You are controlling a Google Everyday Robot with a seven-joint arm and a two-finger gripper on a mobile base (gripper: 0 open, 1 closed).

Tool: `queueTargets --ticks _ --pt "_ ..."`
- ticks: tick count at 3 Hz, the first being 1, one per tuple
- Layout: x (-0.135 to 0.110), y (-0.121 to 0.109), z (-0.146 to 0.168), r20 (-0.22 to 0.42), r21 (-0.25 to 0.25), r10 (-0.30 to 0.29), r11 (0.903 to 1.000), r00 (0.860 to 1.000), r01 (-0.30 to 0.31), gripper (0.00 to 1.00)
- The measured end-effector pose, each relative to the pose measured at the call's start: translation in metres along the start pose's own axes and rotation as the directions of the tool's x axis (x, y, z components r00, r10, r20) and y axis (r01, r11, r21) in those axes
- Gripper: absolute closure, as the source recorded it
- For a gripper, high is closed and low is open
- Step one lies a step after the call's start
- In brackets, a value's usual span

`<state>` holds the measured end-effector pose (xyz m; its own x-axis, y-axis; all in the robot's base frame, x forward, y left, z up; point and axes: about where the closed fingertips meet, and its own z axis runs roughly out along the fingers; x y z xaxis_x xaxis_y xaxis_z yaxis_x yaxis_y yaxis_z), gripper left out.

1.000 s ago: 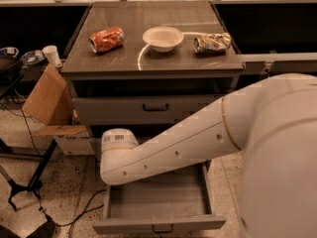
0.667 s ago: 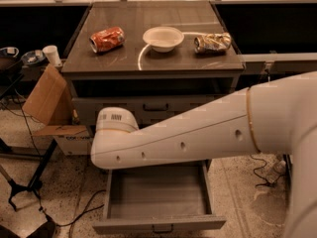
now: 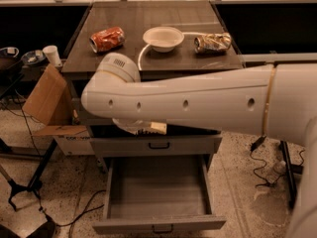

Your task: Pick rxbar chocolate from bottom drawer and place on counter

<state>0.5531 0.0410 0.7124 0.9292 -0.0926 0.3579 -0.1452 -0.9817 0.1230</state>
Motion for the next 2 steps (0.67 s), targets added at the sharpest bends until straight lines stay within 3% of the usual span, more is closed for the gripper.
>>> queueTargets --ticks 1,2 --pt "0.0434 -0.0082 -0.0180 0.045 -0.002 -0.094 0.9955 0.995 0.094 1.00" --pt "0.0434 -0.0082 -0.0182 0.044 -0.002 -0.094 0.9955 0.995 0.094 1.00"
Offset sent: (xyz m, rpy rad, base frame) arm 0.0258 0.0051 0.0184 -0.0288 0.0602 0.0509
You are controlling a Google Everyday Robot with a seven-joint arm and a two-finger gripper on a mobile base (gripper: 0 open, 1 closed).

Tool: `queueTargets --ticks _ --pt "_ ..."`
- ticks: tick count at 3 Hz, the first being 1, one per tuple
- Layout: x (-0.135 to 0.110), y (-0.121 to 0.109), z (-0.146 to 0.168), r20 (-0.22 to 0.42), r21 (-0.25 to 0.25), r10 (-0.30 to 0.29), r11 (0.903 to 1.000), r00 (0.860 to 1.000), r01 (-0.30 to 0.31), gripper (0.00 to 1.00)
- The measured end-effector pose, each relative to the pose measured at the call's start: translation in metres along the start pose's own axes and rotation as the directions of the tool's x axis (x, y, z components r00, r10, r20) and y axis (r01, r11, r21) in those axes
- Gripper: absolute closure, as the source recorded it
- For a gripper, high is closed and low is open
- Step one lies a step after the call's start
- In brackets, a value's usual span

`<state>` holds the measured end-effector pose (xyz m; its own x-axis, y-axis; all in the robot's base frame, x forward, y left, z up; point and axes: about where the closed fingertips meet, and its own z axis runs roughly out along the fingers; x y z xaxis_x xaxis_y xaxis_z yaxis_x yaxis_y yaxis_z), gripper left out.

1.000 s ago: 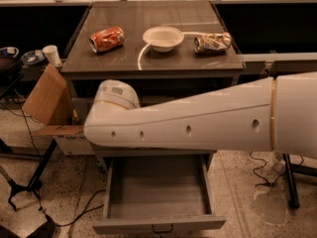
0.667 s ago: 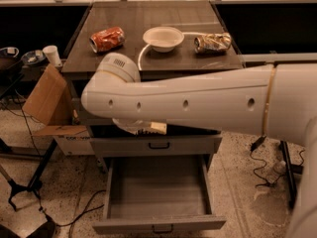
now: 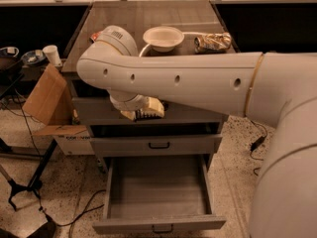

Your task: Pick rxbar chocolate from bottom drawer and place on counter

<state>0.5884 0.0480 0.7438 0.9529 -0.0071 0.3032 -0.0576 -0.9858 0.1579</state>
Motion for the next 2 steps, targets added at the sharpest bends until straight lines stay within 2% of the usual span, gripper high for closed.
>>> queueTargets --ticks 1,2 --pt "0.003 0.001 -0.024 -0.036 -0.001 -0.002 1.0000 0.999 0.002 1.00" --pt "0.034 -0.002 -0.089 -0.121 -0.032 -0.063 0.9977 0.991 0.060 1.00"
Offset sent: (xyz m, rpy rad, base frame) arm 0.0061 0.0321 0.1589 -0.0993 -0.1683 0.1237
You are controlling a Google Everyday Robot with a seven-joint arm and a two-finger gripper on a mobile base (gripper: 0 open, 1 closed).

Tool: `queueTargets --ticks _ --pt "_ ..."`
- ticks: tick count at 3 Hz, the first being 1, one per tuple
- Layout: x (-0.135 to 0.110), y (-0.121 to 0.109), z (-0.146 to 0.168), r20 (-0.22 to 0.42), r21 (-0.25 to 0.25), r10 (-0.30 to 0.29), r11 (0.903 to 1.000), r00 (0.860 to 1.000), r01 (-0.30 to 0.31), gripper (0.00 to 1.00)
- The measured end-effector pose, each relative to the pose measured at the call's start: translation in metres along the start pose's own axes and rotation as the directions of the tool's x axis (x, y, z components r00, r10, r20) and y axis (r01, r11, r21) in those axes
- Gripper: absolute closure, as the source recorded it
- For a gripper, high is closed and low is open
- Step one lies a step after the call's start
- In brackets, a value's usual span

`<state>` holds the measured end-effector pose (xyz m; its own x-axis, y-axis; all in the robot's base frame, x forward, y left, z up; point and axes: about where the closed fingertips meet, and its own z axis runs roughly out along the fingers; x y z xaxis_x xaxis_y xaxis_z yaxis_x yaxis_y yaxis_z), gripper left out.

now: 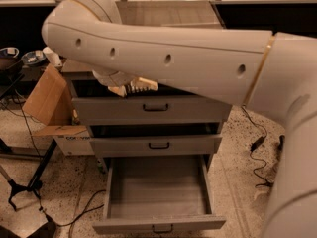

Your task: Pick rxbar chocolate from bottom drawer and place on counter

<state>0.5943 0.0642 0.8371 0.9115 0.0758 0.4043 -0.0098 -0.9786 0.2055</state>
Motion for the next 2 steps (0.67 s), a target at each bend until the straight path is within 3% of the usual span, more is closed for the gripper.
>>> queueTargets --ticks 2 --pt "0.087 -0.013 -0.040 -0.080 0.028 -0.052 0.9981 0.995 0.055 1.00"
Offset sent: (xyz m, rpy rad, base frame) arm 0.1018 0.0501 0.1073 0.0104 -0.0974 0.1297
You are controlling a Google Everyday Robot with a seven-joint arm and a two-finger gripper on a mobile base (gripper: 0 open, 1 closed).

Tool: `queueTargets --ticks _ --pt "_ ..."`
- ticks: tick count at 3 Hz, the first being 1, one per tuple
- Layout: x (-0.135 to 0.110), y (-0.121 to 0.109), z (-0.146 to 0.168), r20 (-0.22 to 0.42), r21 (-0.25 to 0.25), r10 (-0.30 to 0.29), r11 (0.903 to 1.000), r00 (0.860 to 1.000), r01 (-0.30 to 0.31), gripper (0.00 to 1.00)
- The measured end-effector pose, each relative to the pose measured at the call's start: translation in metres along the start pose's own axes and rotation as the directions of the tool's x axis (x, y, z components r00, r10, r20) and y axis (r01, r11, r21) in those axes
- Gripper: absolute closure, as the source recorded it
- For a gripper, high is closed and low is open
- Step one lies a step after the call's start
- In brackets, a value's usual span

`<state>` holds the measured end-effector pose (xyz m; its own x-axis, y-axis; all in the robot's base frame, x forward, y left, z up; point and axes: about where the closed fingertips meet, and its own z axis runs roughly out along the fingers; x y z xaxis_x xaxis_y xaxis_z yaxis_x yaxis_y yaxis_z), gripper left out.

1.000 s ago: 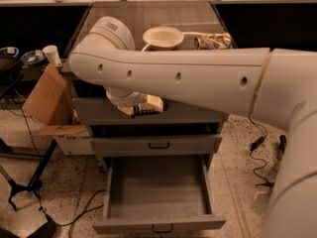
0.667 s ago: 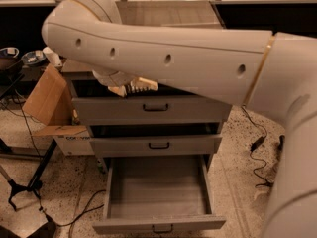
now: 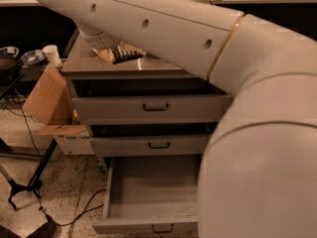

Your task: Pick rxbar chocolate from bottom drawer and place on counter

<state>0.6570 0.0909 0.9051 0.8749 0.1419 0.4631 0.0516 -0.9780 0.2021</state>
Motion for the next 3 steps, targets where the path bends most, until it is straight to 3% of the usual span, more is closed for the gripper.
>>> queueTargets --ticks 1,2,3 --pt "0.037 -0.004 -0.003 -0.047 0.032 0.027 0.9992 0.999 -0.025 1.00" --pt "0.065 0.001 0.000 -0.115 0.064 0.109 0.9927 0.987 -0.102 1.00" --pt "0.092 0.011 -0.001 -0.197 0.108 0.229 0.9716 0.953 -0.211 1.00"
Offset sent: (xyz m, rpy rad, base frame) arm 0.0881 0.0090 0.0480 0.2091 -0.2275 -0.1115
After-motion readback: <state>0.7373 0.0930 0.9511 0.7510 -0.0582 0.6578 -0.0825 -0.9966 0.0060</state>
